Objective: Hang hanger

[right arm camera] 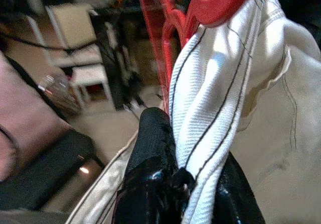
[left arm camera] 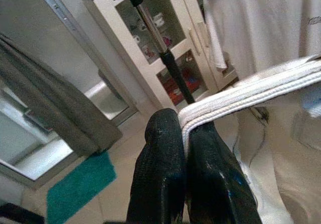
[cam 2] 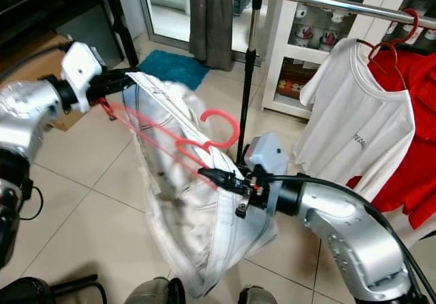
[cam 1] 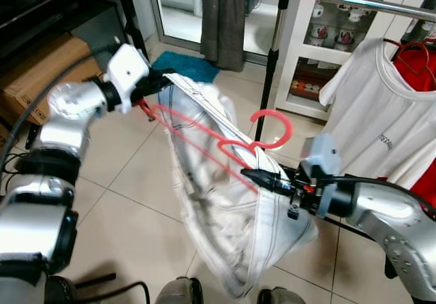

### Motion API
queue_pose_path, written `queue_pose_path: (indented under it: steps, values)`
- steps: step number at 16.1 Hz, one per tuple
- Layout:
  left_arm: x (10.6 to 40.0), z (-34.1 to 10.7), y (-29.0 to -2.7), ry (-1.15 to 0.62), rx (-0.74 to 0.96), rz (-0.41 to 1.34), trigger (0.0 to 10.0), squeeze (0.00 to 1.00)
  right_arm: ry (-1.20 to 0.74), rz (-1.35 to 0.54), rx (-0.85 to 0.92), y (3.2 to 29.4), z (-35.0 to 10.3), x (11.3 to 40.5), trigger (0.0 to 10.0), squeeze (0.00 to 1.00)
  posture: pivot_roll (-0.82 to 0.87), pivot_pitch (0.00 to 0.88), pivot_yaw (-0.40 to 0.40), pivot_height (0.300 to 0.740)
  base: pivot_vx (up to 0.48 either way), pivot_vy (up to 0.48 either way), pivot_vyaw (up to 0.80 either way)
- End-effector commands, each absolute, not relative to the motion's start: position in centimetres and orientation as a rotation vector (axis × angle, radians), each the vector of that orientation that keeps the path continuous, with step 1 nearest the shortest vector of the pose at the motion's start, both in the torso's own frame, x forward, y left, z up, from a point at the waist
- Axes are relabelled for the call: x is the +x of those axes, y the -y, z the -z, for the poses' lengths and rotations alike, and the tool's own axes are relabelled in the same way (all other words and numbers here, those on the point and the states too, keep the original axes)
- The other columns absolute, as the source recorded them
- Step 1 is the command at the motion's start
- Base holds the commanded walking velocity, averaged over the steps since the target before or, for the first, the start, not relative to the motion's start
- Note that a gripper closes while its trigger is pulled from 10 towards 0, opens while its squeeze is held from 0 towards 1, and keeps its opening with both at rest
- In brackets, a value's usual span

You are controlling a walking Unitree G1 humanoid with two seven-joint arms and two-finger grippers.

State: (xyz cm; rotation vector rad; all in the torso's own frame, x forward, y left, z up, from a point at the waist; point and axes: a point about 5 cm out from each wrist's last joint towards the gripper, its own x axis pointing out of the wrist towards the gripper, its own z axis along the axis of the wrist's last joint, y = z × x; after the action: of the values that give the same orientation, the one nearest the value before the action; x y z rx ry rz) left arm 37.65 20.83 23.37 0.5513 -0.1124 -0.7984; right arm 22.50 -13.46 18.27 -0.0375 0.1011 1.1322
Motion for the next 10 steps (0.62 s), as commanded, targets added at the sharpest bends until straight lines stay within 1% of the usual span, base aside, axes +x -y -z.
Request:
queue_pose_path:
  steps: [1,4,7,8,9,10]
  values:
    - [37.4,-24.7,-26.6,0.063,0.465,0.556,0.0,0.0,-0.099,-1.206,0.0,14.2,-18.8,21.3,0.0,0.0,-0.07,0.095,0.066,0.74,0.0,0.0,0.0]
    - [37.2,-23.8,-26.5,0.04,0.272,0.651,0.0,0.0,-0.1,-1.189,0.013,14.5,-18.6,21.2,0.0,0.0,-0.07,0.096,0.07,0.74,0.0,0.0,0.0]
    - [36.4,-19.8,-25.9,0.003,-0.102,0.714,0.0,0.0,-0.017,-1.065,0.112,15.1,-19.4,22.5,0.0,0.0,-0.07,0.095,0.074,0.74,0.0,0.0,0.0]
    - [36.3,-19.1,-25.9,-0.006,-0.161,0.708,0.0,0.0,0.004,-1.04,0.138,15.2,-19.6,22.8,0.0,0.0,-0.07,0.095,0.074,0.74,0.0,0.0,0.0]
    - [36.0,-17.6,-25.7,-0.023,-0.255,0.68,0.0,0.0,0.039,-0.985,0.202,15.5,-20.1,23.4,0.0,0.0,-0.07,0.092,0.075,0.74,0.0,0.0,0.0]
    - [35.7,-16.0,-25.4,-0.034,-0.342,0.636,0.0,0.0,0.063,-0.897,0.27,15.9,-20.4,24.3,0.0,0.0,-0.07,0.091,0.075,0.74,0.0,0.0,0.0]
